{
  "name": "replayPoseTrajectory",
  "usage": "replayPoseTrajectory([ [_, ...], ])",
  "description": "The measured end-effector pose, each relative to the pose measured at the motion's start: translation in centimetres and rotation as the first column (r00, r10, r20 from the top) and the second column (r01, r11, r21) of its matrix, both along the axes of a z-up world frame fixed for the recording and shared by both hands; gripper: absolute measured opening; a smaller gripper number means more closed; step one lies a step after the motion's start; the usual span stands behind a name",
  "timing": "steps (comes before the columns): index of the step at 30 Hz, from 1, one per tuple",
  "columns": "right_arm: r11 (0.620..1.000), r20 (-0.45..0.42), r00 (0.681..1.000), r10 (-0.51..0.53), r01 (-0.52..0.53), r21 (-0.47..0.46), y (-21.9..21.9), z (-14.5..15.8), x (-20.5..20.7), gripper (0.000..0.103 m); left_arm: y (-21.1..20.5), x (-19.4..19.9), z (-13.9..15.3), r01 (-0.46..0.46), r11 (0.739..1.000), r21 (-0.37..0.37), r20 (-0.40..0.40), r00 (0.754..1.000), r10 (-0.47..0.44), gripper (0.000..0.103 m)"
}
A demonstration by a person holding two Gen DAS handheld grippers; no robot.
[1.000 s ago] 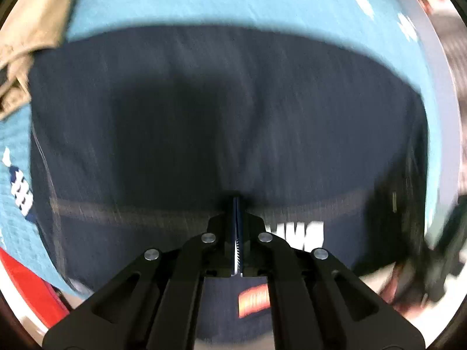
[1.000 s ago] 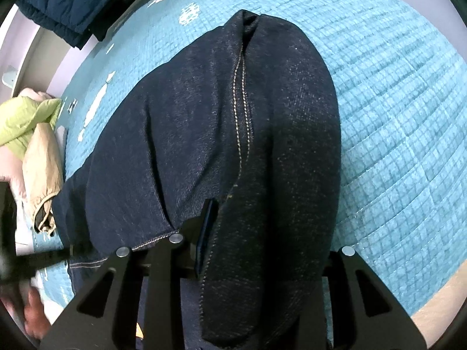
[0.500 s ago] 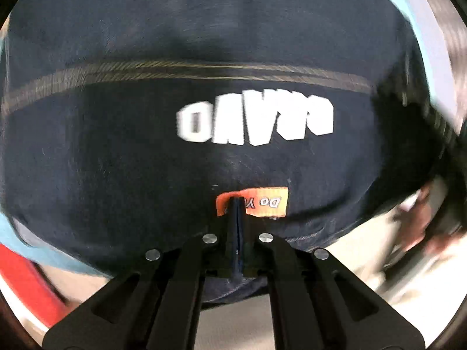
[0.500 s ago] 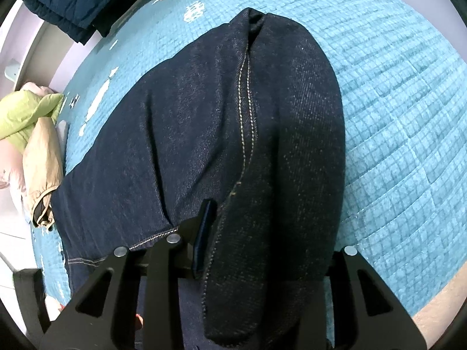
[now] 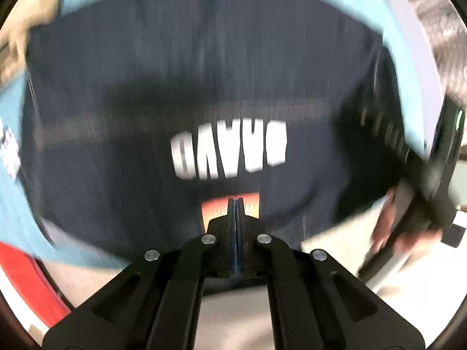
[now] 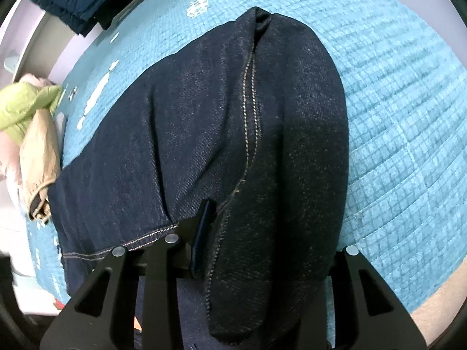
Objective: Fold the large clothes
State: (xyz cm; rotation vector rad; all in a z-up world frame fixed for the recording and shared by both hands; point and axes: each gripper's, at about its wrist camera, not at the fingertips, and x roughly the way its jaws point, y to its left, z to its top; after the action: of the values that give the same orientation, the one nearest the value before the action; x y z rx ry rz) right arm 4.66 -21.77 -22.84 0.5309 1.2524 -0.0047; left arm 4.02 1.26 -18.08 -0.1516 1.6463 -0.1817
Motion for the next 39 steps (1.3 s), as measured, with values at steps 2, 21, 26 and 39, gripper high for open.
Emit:
replayPoseTrajectory([
  [2, 1.000, 0.004, 1.000, -0.001, 0.001, -0.001, 0.0, 0.0, -0.1, 0.034, 0.8, 3.7, 0.6, -0.043, 0.998, 0.042, 0.039, 0.998, 0.041, 0.002],
  [21, 1.000, 0.012, 1.000, -0.003, 0.003, 0.027, -0.3, -0.1, -0.4, 0.036, -2.4, 23.6, -2.8, -0.041, 0.972, 0.232, 0.031, 0.999, 0.035, 0.002],
  [26, 1.000, 0.013, 1.000, 0.010, -0.010, 0.008, 0.1, 0.1, -0.3, 0.038, -1.1, 25.8, -4.5, -0.047, 0.966, 0.256, -0.040, 0.997, 0.059, 0.002],
  [39, 0.999, 0.031, 0.999, 0.037, -0.036, -0.018, 0.9, 0.2, -0.2, 0.044, -6.3, 22.7, -3.7, -0.034, 0.969, 0.243, 0.162, 0.987, -0.006, 0.000],
])
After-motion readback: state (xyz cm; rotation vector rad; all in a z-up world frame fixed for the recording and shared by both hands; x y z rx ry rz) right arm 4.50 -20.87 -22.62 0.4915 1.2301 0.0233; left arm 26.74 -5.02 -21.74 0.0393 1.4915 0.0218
